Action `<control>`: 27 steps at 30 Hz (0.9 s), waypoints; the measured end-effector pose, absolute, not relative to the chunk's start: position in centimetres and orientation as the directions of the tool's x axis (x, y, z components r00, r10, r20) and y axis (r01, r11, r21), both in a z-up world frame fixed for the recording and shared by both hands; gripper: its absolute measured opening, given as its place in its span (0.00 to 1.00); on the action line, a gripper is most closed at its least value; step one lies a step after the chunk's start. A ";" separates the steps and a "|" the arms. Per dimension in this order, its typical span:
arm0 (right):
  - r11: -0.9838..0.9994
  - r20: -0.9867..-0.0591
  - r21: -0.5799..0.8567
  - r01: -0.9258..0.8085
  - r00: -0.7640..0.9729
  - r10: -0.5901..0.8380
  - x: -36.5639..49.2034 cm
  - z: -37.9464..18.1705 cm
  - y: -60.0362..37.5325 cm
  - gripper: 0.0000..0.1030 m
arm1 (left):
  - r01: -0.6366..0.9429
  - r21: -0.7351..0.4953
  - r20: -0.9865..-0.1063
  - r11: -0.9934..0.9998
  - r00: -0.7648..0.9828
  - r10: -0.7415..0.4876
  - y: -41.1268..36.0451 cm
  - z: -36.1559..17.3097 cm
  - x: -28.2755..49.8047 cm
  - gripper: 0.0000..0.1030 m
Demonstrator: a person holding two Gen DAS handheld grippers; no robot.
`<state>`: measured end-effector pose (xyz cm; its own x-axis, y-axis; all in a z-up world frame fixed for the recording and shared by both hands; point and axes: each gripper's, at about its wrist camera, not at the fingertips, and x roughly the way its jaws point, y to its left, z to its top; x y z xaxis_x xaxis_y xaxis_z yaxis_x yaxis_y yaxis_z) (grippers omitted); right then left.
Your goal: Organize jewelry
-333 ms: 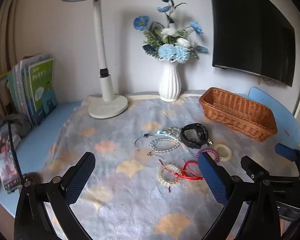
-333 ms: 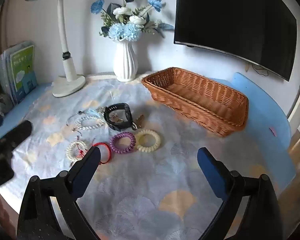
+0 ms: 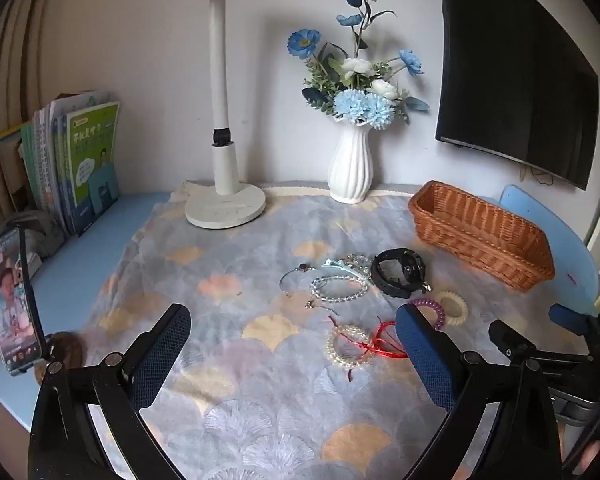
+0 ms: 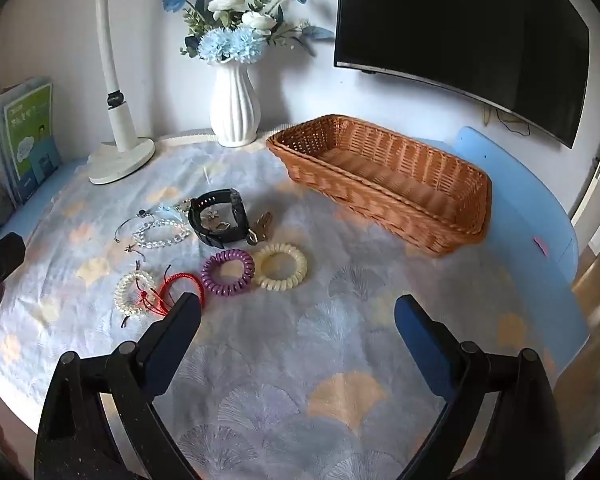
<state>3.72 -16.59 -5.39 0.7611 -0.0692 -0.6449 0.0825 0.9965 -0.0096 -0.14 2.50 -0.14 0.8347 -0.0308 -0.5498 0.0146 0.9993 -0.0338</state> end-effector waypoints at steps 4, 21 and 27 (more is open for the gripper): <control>0.996 -0.646 -0.009 0.090 0.760 -0.074 2.7 -5.8 -17.3 0.96 | 0.013 -0.042 -0.557 0.999 0.830 -0.034 2.7 -0.3 0.1 0.99; 0.994 -0.665 0.032 0.101 0.745 -0.055 1.9 -6.2 -18.5 0.96 | 0.029 -0.075 -0.562 0.997 0.824 -0.066 3.0 -0.5 0.1 0.99; 0.993 -0.667 0.041 0.106 0.743 -0.052 2.0 -6.5 -18.7 0.96 | 0.048 -0.094 -0.574 0.994 0.814 -0.094 2.8 -0.8 0.4 0.99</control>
